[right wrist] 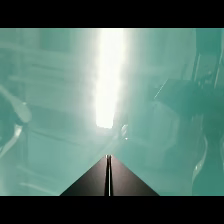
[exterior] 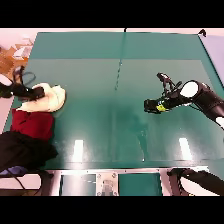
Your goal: Fold the shirts.
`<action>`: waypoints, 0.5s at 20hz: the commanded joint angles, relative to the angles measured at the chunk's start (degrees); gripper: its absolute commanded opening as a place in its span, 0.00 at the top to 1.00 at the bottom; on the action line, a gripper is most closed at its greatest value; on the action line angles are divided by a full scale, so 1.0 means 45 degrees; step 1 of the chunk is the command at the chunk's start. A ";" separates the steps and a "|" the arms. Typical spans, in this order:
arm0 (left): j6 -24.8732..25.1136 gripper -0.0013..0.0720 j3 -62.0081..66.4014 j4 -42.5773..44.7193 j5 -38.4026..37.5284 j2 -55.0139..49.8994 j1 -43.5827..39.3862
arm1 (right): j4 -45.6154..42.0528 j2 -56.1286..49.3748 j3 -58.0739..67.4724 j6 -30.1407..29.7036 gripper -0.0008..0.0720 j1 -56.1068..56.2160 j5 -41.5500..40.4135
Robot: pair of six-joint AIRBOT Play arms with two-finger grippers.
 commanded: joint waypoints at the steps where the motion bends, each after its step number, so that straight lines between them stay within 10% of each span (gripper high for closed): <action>1: 0.0447 0.95 0.2424 -0.1457 -0.2181 0.0306 -0.0277 | -0.0010 0.0034 0.0243 0.0034 0.97 -0.0622 0.0355; 10: -0.0486 0.95 0.4959 -0.1787 -0.2807 0.1010 -0.7577 | -0.0010 0.0495 0.0627 -0.0121 0.97 -0.4265 0.1132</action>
